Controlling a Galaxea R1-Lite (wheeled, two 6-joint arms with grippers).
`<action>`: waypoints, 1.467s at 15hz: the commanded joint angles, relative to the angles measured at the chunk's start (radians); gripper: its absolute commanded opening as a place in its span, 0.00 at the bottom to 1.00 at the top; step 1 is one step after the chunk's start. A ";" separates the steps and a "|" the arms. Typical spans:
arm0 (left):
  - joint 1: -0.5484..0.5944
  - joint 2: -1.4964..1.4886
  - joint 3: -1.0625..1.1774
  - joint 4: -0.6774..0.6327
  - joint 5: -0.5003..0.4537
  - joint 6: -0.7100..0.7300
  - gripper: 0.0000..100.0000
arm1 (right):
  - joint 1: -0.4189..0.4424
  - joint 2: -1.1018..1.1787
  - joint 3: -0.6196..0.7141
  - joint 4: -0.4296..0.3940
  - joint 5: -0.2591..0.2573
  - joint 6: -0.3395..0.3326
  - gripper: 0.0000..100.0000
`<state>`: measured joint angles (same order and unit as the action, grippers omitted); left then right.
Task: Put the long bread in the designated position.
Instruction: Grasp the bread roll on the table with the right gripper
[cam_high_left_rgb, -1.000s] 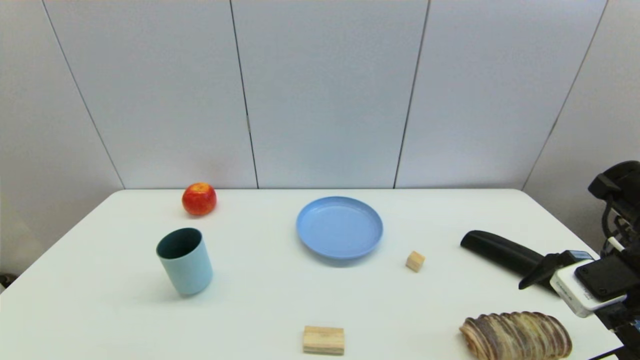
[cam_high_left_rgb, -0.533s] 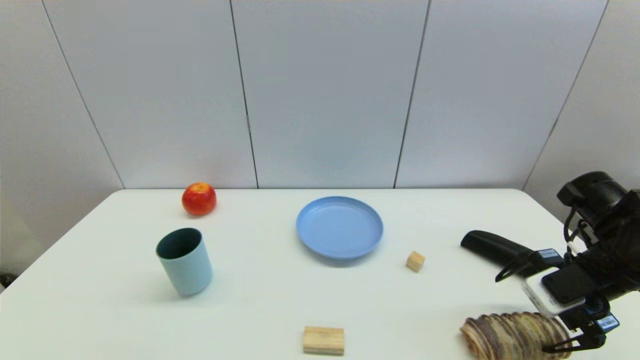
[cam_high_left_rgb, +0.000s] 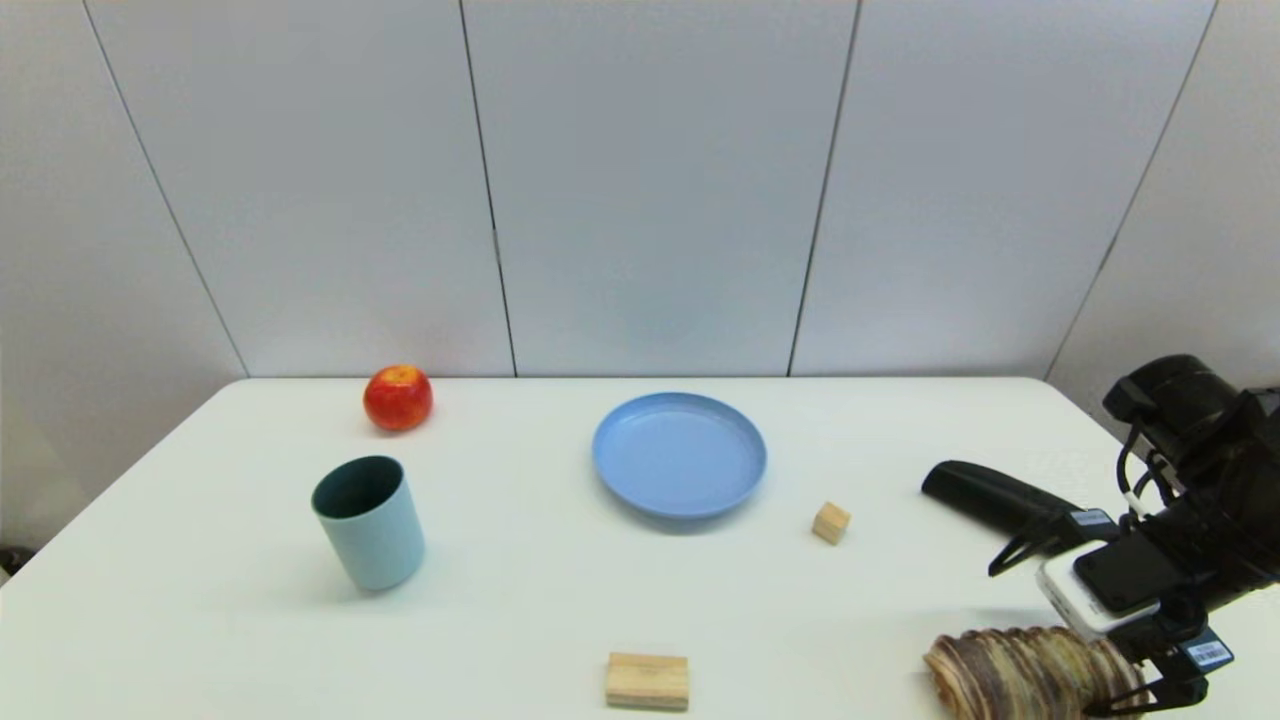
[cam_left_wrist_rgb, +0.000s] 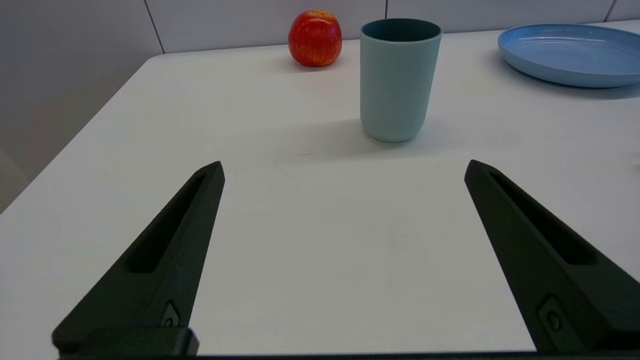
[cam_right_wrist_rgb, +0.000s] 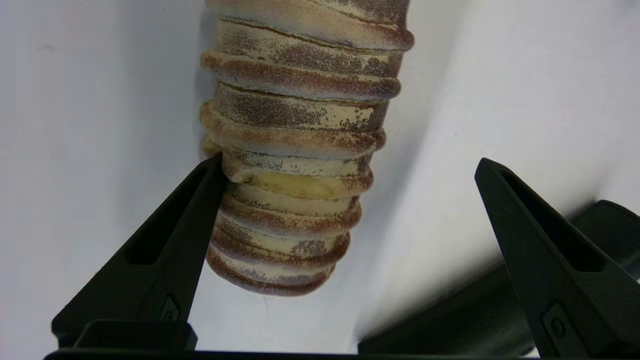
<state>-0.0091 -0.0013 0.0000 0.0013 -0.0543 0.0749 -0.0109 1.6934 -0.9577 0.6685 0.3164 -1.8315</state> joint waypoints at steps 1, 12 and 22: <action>0.000 0.001 0.002 0.000 0.001 0.000 1.00 | 0.000 -0.015 -0.041 0.013 0.006 -0.011 1.00; 0.000 0.001 0.002 0.000 -0.001 0.000 1.00 | 0.028 -0.097 -0.021 0.138 0.021 -0.008 1.00; 0.000 0.001 0.002 0.000 -0.001 0.000 1.00 | 0.049 -0.003 0.056 0.008 0.010 0.026 1.00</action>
<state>-0.0091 -0.0013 0.0000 0.0017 -0.0547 0.0749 0.0379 1.6674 -0.9043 0.6730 0.3266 -1.7949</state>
